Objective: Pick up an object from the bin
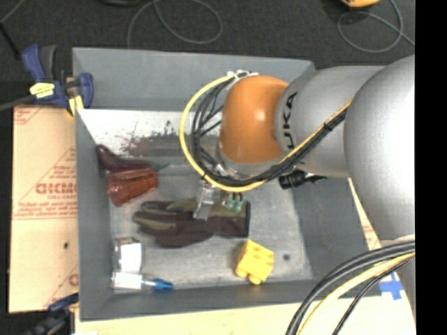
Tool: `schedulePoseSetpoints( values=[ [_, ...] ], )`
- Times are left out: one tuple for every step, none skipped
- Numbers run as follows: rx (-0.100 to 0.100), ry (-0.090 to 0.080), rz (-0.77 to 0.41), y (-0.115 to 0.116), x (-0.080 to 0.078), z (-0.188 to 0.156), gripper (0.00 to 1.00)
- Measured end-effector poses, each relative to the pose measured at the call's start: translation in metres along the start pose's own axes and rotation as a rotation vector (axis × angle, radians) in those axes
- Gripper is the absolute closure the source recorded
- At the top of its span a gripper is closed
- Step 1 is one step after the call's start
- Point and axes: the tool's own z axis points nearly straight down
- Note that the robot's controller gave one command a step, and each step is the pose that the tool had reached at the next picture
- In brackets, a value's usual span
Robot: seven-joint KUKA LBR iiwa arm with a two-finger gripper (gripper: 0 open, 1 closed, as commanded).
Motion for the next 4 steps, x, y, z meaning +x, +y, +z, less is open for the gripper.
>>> schedulePoseSetpoints(
  values=[
    [-0.009, -0.026, 0.024, -0.004, -0.006, -0.026, 1.00],
    [-0.004, -0.011, 0.124, -0.021, -0.008, -0.157, 1.00],
    [0.000, -0.003, 0.123, -0.022, -0.006, -0.153, 1.00],
    [-0.004, -0.015, 0.108, -0.014, -0.012, -0.109, 1.00]
  ],
)
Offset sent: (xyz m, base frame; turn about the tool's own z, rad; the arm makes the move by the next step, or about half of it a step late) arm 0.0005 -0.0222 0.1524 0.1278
